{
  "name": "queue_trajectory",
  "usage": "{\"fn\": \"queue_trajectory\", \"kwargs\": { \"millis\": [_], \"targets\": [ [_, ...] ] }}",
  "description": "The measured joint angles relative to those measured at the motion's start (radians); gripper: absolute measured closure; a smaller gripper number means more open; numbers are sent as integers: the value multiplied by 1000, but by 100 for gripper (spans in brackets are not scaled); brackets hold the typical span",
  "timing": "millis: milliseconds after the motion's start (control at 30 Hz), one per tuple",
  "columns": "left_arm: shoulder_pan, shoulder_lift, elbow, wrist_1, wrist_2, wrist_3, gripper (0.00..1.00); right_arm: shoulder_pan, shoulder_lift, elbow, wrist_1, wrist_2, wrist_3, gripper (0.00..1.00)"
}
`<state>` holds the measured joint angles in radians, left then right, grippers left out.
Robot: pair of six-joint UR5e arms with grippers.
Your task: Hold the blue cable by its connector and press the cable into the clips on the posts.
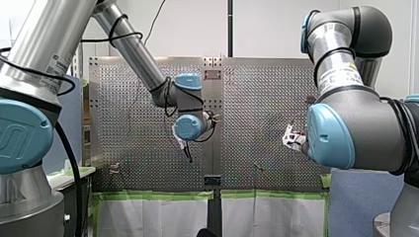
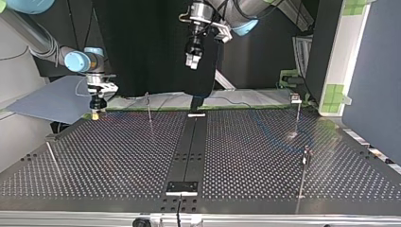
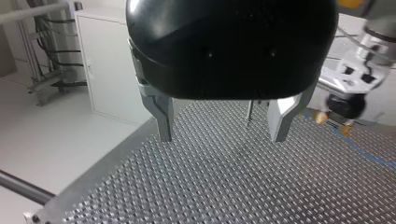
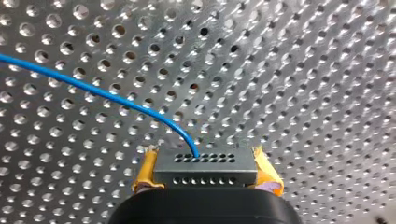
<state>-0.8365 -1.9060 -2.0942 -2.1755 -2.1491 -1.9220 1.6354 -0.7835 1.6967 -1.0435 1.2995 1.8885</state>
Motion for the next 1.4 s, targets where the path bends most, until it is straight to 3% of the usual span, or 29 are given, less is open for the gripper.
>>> {"fn": "queue_trajectory", "kwargs": {
  "millis": [200, 467, 1400],
  "targets": [
    [8, 0, -52, -12, 20, -1, 0, 9, -30, 6, 33, 21, -13, 100],
    [10, 0, -110, -28, 28, -3, 0, 20, -32, 7, 42, 27, -10, 100],
    [11, 0, -117, -29, 28, -3, 0, 21, -32, 7, 42, 28, -9, 100]
  ]
}}
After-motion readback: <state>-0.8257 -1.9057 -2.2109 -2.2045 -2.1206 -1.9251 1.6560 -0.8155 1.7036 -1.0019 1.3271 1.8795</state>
